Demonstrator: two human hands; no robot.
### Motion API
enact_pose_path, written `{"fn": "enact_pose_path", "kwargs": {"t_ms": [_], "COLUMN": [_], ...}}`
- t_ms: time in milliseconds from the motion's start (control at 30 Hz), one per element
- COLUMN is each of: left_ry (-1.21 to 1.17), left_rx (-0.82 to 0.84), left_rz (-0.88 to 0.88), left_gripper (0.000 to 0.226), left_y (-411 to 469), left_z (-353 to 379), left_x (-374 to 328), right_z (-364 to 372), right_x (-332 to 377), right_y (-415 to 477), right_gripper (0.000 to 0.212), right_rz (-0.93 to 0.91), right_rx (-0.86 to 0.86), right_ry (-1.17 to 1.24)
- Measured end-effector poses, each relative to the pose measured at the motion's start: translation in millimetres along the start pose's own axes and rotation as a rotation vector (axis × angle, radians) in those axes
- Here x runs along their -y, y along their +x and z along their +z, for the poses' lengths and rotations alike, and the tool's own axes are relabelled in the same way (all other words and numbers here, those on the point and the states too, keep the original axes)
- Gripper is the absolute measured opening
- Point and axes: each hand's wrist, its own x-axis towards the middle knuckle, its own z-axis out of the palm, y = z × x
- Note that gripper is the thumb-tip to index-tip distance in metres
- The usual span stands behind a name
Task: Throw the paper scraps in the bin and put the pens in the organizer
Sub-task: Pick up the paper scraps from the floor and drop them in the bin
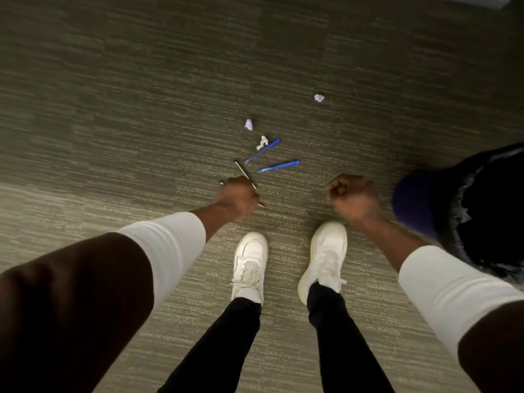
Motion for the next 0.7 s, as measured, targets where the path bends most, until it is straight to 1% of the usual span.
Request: {"fn": "enact_pose_path", "kwargs": {"t_ms": [100, 133, 233, 267, 333, 400, 433, 467, 567, 633, 700], "left_ry": [0.036, 0.055, 0.092, 0.083, 0.059, 0.068, 0.09, 0.1, 0.075, 0.074, 0.065], "left_rx": [-0.013, -0.025, -0.104, -0.141, -0.237, -0.326, -0.367, -0.409, -0.493, -0.486, -0.473], "left_rz": [-0.073, -0.081, -0.024, -0.006, 0.001, 0.013, 0.026, 0.039, 0.088, 0.133, 0.169], "left_gripper": [0.037, 0.04, 0.04, 0.038, 0.037, 0.045, 0.053, 0.061, 0.082, 0.09, 0.097], "left_y": [26.4, 38.2, 76.8, 89.1, 118.1, 148.4, 161.2, 174.1, 206.2, 222.0, 235.5], "left_z": [2.9, 4.9, 9.9, 10.9, 17.6, 24.5, 25.5, 27.7, 31.0, 34.1, 38.0], "left_x": [8.4, 8.9, 9.4, 10.4, 13.6, 18.1, 20.1, 22.4, 32.6, 36.5, 40.7], "right_z": [2.0, 3.2, 13.9, 18.6, 17.3, 9.8, 7.1, 7.5, 10.7, 15.2, 20.4], "right_x": [6.0, 4.9, -19.0, -30.5, -27.7, -8.8, -1.9, 0.7, 9.8, 13.3, 16.6], "right_y": [28.5, 41.9, 102.9, 128.3, 160.9, 180.1, 190.2, 204.7, 239.6, 264.1, 287.6], "right_gripper": [0.014, 0.018, 0.039, 0.042, 0.037, 0.023, 0.021, 0.025, 0.052, 0.063, 0.068], "right_rz": [-0.027, -0.043, -0.183, -0.221, -0.24, -0.212, -0.223, -0.234, -0.266, -0.298, -0.314], "right_rx": [-0.005, -0.02, -0.115, -0.133, -0.107, -0.079, -0.081, -0.086, -0.091, -0.104, -0.1], "right_ry": [-0.042, -0.069, -0.117, -0.14, -0.197, -0.291, -0.355, -0.393, -0.404, -0.41, -0.438]}}
